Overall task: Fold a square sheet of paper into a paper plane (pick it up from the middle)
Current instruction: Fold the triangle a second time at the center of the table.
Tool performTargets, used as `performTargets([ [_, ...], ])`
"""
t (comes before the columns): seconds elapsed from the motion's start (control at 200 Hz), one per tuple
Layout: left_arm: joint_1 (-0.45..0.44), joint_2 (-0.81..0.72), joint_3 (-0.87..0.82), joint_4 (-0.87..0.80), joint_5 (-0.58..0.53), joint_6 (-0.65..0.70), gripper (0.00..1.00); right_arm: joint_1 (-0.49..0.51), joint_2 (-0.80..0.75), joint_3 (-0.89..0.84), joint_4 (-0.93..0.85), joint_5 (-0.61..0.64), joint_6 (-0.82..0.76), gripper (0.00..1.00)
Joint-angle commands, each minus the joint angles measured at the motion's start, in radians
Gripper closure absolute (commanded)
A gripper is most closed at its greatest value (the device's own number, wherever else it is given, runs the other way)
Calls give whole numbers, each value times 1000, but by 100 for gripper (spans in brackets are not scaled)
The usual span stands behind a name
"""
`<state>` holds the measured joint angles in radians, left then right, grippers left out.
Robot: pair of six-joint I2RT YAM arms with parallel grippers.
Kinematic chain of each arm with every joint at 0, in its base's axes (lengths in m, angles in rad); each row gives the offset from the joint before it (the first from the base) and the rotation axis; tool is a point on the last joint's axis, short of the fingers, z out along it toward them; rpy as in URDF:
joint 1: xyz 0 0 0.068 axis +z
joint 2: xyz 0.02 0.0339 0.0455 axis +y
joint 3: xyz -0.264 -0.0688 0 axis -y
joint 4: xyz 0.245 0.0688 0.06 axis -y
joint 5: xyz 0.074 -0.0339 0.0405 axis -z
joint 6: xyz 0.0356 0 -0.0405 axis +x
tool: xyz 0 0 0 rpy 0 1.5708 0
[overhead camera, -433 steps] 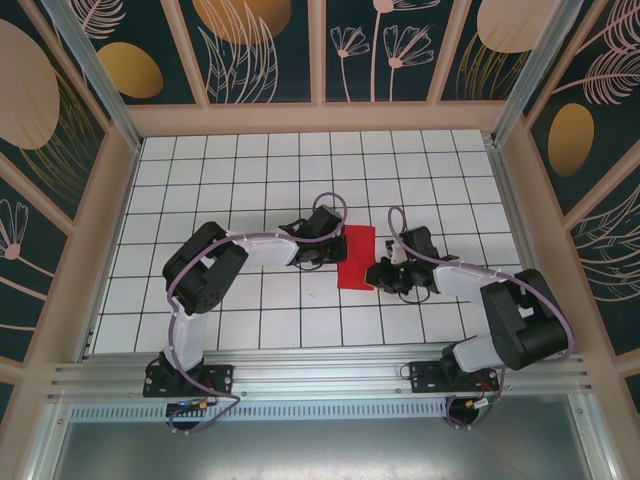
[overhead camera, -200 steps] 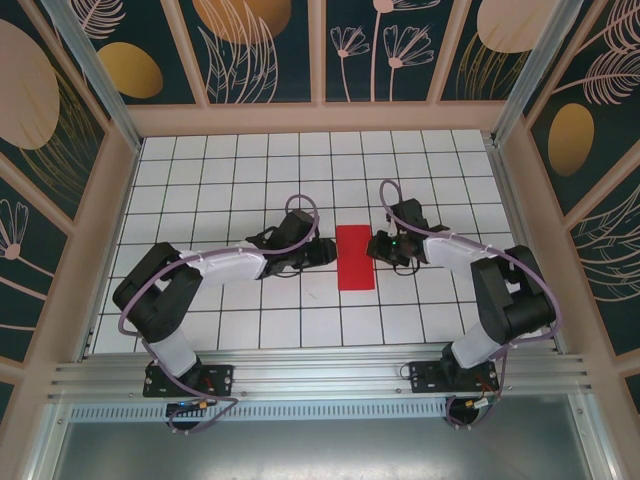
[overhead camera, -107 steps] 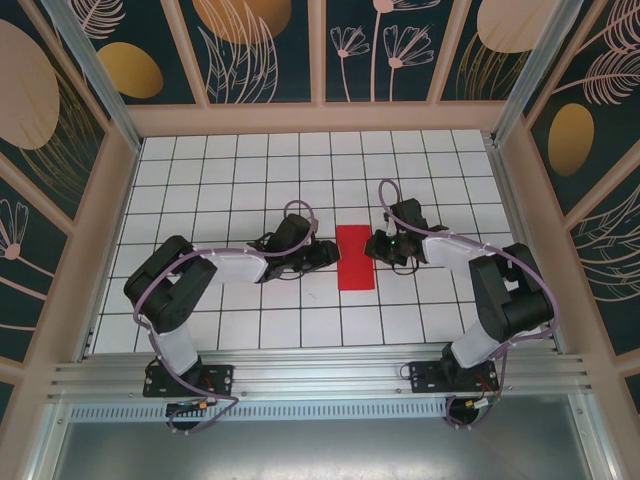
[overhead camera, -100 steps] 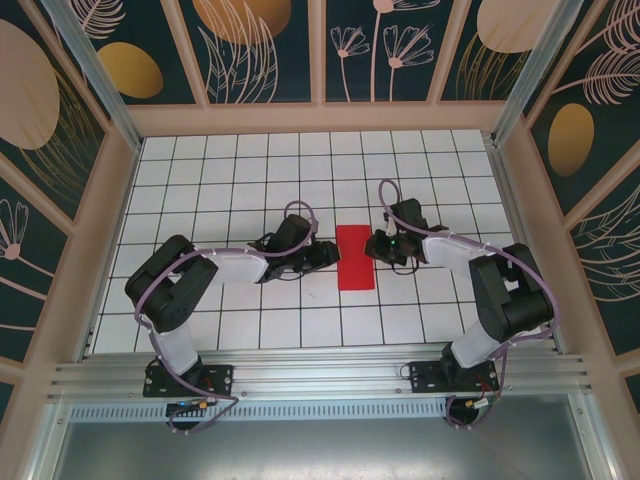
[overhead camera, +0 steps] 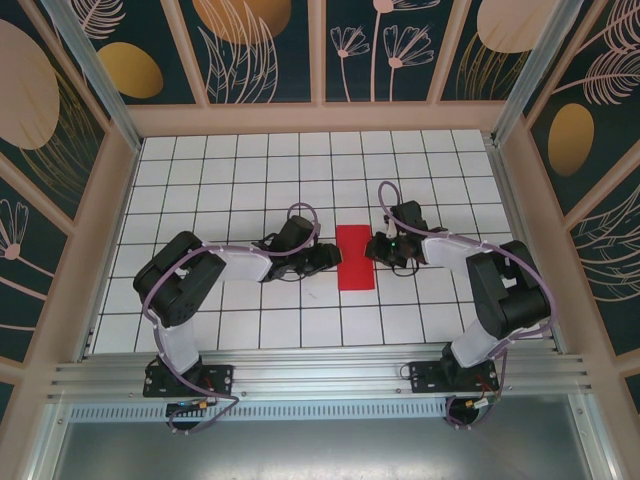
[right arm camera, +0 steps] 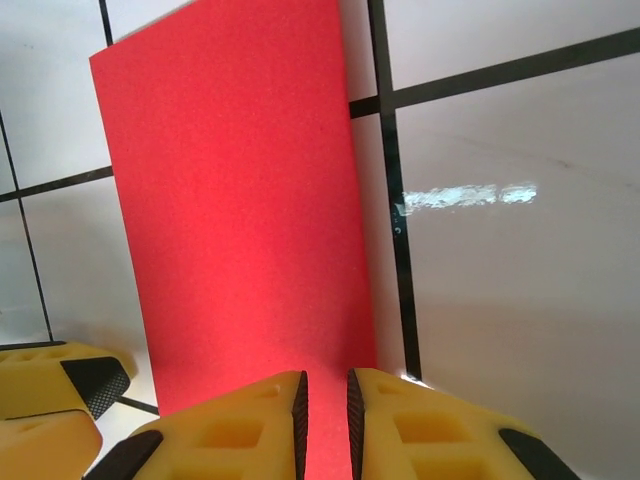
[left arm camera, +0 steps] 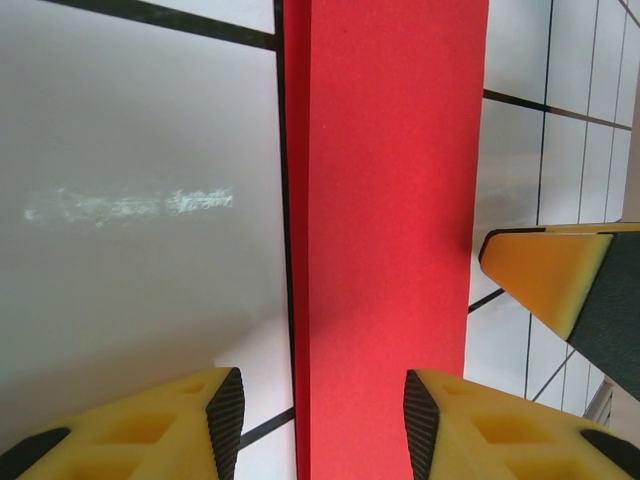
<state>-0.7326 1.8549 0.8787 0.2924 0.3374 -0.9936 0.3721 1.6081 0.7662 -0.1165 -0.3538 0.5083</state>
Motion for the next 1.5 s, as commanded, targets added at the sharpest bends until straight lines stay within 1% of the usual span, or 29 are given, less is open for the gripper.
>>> performTargets([
  [0.0, 4, 22, 31, 22, 25, -6, 52, -9, 15, -22, 22, -20, 13, 79],
  [0.49, 5, 61, 61, 23, 56, -7, 53, -25, 23, -47, 47, -45, 12, 79],
  [0.57, 5, 60, 63, 36, 66, -7, 55, -27, 22, -48, 47, -47, 10, 79],
  [0.761, 4, 68, 67, 76, 92, -16, 64, -27, 22, -46, 46, -53, 9, 79],
  [0.841, 4, 71, 71, 86, 95, -20, 65, -27, 23, -46, 44, -54, 7, 79],
  [0.976, 4, 81, 77, 98, 98, -28, 66, -27, 22, -44, 41, -56, 7, 79],
  [1.121, 4, 82, 77, 111, 97, -35, 63, -28, 21, -42, 40, -56, 7, 79],
  [1.286, 5, 107, 88, 112, 102, -34, 63, -28, 23, -36, 35, -62, 3, 79],
  [1.306, 6, 112, 118, 111, 101, -34, 63, -28, 22, -36, 32, -62, 1, 79],
  [1.491, 13, 151, 165, 97, 106, -27, 63, -28, 21, -25, 23, -66, -5, 79],
])
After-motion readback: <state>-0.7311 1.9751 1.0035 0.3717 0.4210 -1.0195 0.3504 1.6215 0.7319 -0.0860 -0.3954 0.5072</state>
